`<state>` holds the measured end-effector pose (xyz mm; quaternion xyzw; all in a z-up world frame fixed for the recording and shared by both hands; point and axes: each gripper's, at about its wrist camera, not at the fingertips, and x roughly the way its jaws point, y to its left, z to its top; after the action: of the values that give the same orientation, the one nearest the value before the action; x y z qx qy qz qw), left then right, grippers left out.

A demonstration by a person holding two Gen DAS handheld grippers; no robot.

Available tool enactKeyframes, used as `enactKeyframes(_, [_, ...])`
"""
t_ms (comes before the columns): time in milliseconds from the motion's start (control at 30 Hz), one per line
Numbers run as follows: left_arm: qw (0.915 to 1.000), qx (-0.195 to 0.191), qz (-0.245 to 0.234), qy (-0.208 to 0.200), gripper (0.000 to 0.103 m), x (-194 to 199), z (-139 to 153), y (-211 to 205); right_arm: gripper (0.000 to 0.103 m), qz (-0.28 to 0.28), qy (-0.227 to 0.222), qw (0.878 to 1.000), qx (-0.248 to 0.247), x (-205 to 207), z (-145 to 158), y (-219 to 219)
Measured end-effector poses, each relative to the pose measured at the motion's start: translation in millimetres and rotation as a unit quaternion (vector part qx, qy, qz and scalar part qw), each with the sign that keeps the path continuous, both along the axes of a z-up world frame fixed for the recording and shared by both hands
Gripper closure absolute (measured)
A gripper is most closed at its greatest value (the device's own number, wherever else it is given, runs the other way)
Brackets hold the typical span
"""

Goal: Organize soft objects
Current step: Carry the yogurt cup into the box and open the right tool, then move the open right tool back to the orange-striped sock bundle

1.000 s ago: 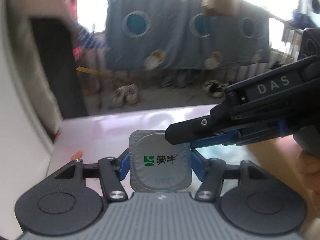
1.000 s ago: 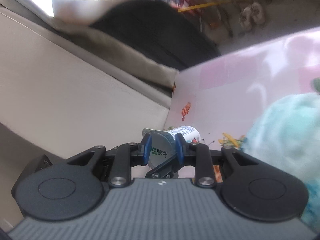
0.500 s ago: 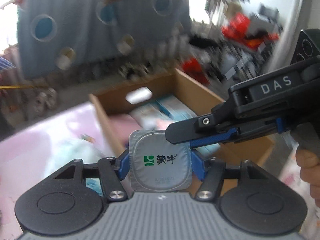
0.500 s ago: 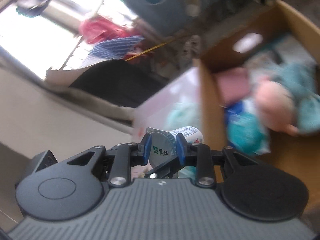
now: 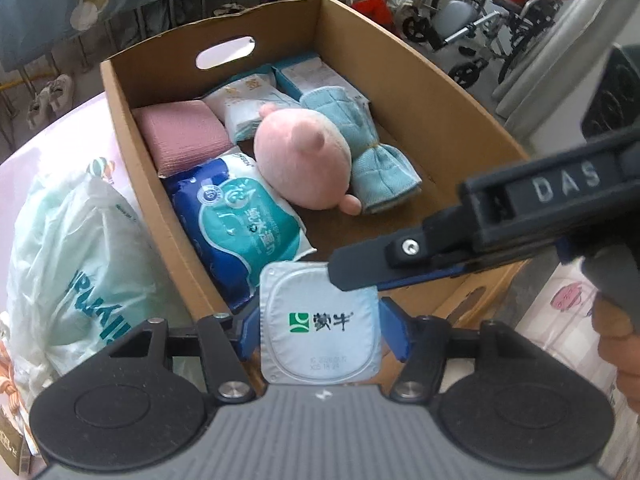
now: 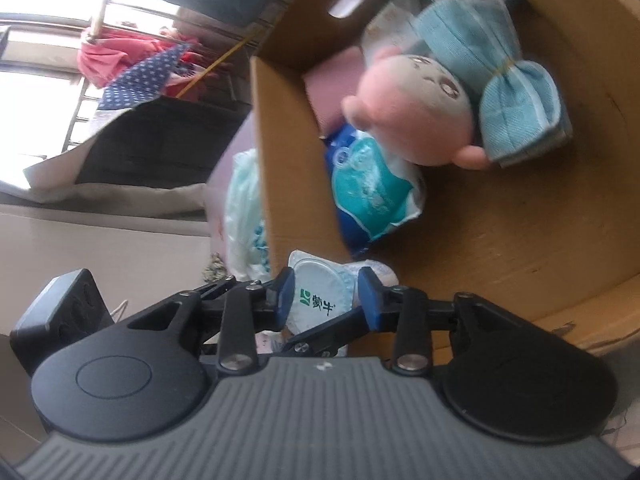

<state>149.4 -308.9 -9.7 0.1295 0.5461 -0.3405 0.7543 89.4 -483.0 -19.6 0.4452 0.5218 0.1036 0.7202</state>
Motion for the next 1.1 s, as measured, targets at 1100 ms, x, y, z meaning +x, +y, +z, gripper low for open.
enactKeyframes(1100, [0.9643,-0.075,0.177,-0.182,0.022,-76,47,222,0.035,0.03,-0.149,0.988,0.011,-31,63,75])
